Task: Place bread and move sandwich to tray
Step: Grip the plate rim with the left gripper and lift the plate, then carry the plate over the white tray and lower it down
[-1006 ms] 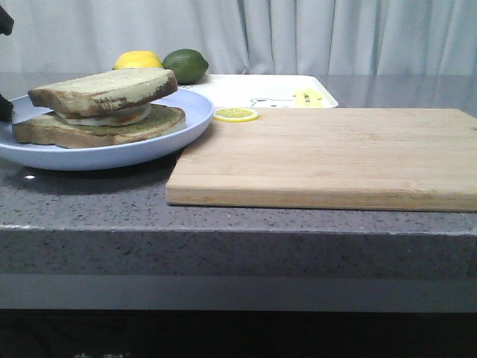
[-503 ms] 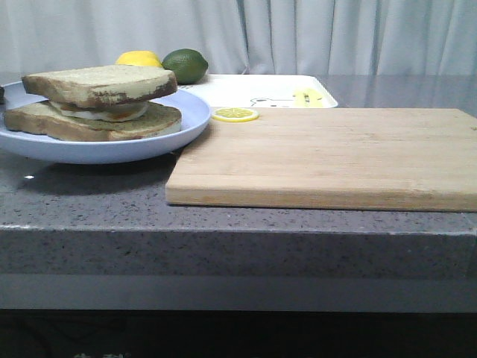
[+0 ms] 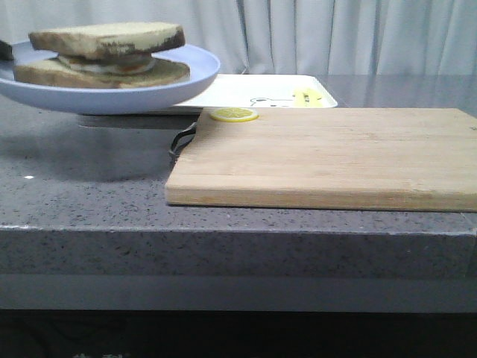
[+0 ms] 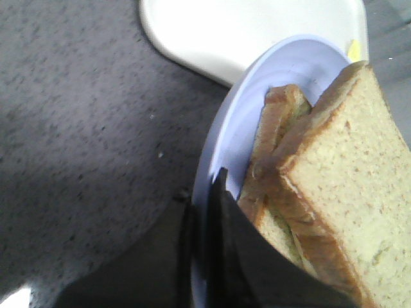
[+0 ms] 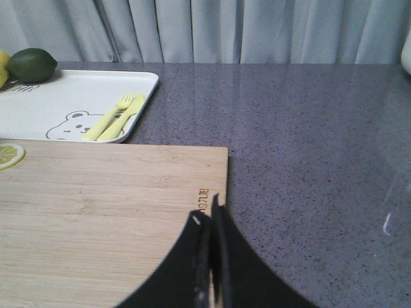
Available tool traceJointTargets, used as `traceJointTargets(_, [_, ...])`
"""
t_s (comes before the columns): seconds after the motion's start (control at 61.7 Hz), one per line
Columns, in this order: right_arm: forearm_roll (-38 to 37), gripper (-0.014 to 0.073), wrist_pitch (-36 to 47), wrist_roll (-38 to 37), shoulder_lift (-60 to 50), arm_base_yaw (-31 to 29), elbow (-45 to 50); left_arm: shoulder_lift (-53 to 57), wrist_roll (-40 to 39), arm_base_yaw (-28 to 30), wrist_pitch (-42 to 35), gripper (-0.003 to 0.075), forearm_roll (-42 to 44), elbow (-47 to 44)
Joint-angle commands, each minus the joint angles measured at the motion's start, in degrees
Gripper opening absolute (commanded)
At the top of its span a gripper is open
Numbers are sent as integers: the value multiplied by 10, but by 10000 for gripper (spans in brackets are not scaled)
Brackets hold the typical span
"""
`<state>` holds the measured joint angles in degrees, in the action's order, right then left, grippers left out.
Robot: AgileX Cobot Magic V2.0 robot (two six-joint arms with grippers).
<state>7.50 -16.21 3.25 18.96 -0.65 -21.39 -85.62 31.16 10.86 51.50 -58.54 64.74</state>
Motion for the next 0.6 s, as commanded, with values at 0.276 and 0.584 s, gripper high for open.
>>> traceJointTargets(0.276, [-6,-62,46,0,3,-3,-15,-95,-120,-44,53,-19,-14,279])
traceJointTargets(0.584, [-6,-62,46,0,3,-3,-15,-257,-206,-106,53,-18,4,504])
